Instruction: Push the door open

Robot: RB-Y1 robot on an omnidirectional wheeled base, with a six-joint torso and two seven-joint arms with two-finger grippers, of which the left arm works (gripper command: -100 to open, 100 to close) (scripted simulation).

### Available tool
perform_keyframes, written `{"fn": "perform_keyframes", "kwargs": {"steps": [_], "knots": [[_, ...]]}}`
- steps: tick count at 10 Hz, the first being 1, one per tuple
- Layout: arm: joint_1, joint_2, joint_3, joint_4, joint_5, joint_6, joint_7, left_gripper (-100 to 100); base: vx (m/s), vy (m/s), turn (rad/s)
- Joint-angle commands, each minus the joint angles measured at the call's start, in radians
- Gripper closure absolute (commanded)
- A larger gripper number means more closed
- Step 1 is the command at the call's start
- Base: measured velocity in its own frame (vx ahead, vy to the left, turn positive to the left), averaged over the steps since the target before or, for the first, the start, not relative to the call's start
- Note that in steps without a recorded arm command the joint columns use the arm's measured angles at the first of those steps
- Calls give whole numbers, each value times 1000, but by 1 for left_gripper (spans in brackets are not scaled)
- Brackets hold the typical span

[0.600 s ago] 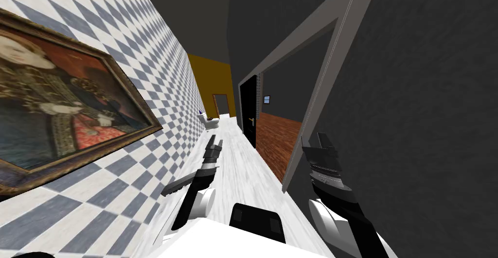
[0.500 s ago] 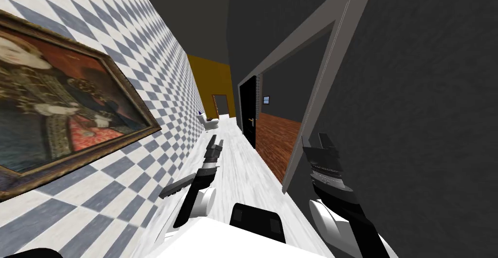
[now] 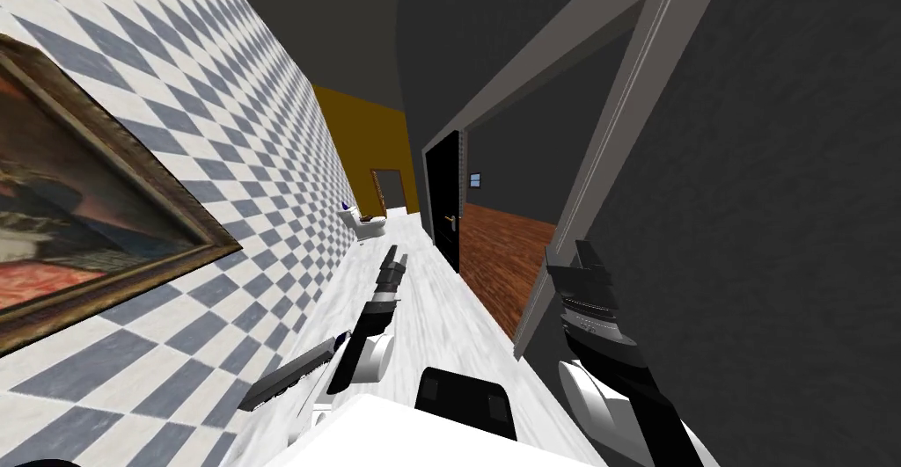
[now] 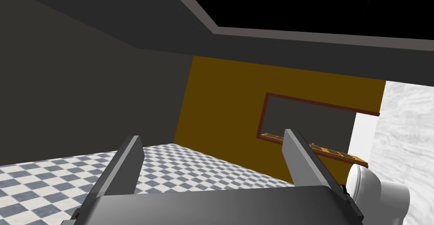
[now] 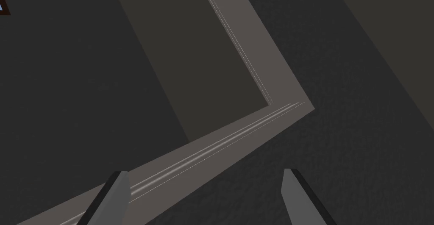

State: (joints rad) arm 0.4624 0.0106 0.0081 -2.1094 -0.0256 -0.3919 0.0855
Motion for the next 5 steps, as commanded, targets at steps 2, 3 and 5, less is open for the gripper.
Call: {"fn": "perform_keyframes", "kwargs": {"steps": [2,3,5], "knots": [[-40,20,6,60,5,2,-8,-100,171,107,-163],[-49,23,7,74,5,2,-10,-100,150,101,-130],[-77,33,10,116,7,3,-17,-100,109,103,-144]]}}
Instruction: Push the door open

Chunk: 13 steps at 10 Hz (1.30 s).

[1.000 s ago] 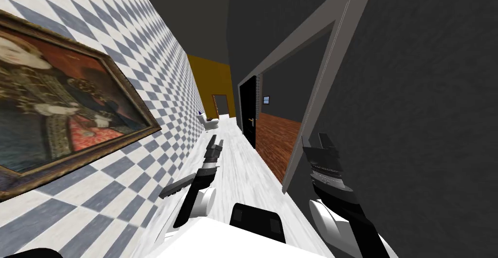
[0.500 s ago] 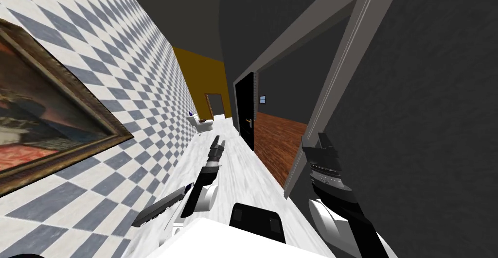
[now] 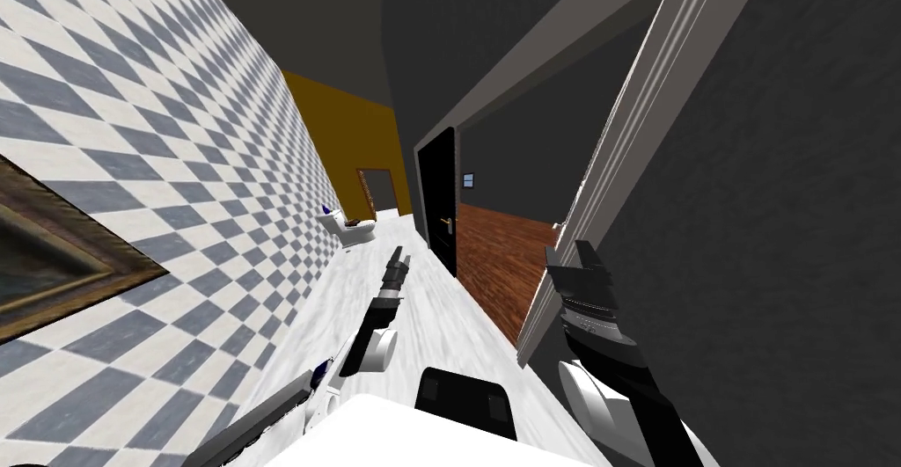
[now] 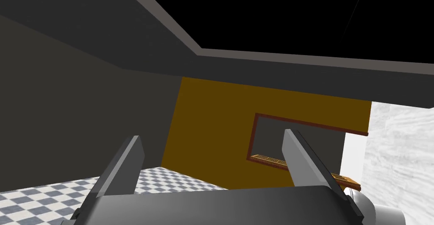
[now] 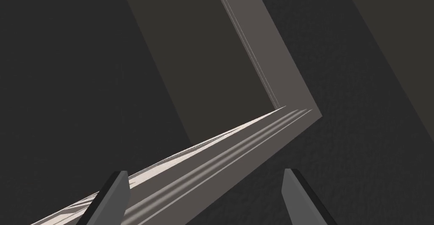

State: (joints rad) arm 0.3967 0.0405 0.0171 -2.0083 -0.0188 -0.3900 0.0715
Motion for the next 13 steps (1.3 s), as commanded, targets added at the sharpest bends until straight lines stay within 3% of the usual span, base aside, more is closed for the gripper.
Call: {"fn": "perform_keyframes", "kwargs": {"steps": [1,3,13], "knots": [[-21,7,2,31,2,1,-5,-100,107,119,-148],[-64,18,7,96,5,2,-15,-100,147,133,-207],[-196,39,22,297,15,6,-44,-100,86,118,-144]]}}
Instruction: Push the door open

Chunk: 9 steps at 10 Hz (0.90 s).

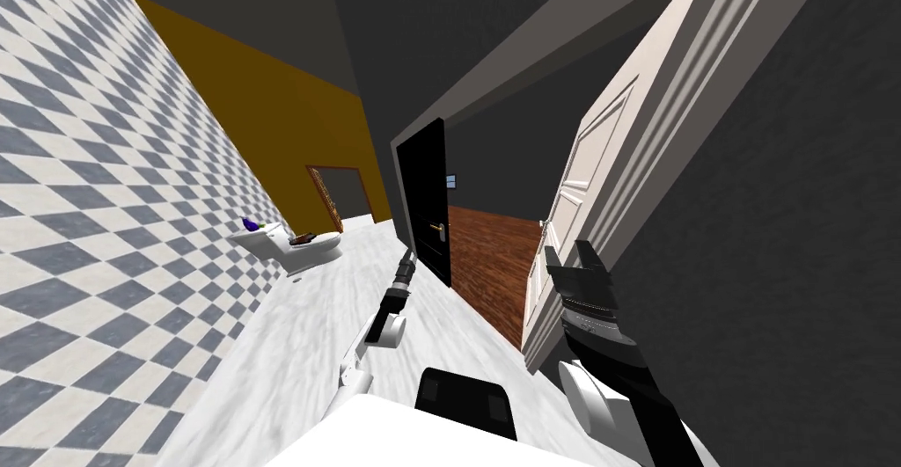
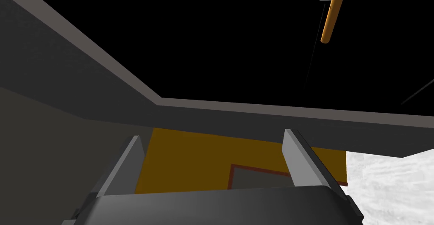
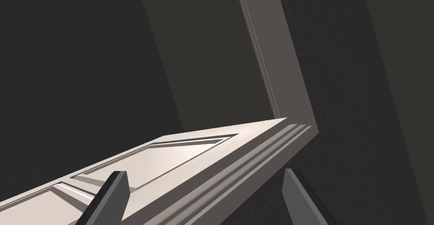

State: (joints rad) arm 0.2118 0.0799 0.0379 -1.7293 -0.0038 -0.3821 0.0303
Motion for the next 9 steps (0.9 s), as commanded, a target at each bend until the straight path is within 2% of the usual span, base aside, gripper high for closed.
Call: {"fn": "perform_keyframes", "kwargs": {"steps": [1,6,7,9], "knots": [[-24,1,3,37,1,-2,-6,-100,88,125,-142],[-88,4,10,135,6,0,-20,-100,61,105,-135],[-115,5,13,174,9,0,-26,-100,75,163,-208],[-141,4,16,214,11,1,-32,-100,59,155,-189]]}}
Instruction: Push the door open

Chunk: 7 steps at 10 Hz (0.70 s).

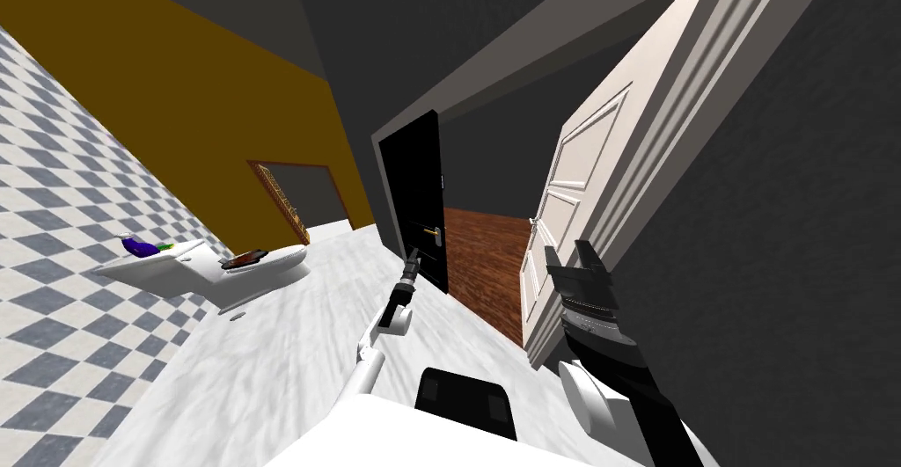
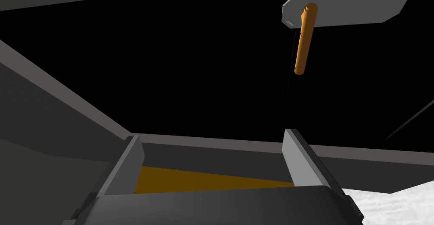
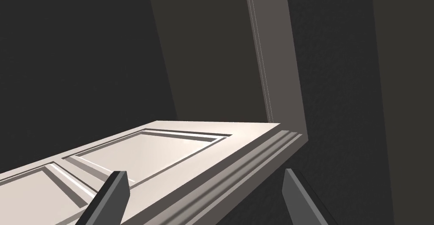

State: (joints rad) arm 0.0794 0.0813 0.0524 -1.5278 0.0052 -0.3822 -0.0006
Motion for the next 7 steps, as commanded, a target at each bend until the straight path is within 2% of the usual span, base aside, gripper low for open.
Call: {"fn": "perform_keyframes", "kwargs": {"steps": [1,4,5,7], "knots": [[-21,2,3,32,3,1,-4,-100,42,152,-122],[-60,-1,7,91,6,2,-12,-100,44,115,-140],[-86,-4,10,130,8,3,-18,-100,59,160,-202],[-111,-7,13,168,10,4,-24,-100,48,171,-177]]}}
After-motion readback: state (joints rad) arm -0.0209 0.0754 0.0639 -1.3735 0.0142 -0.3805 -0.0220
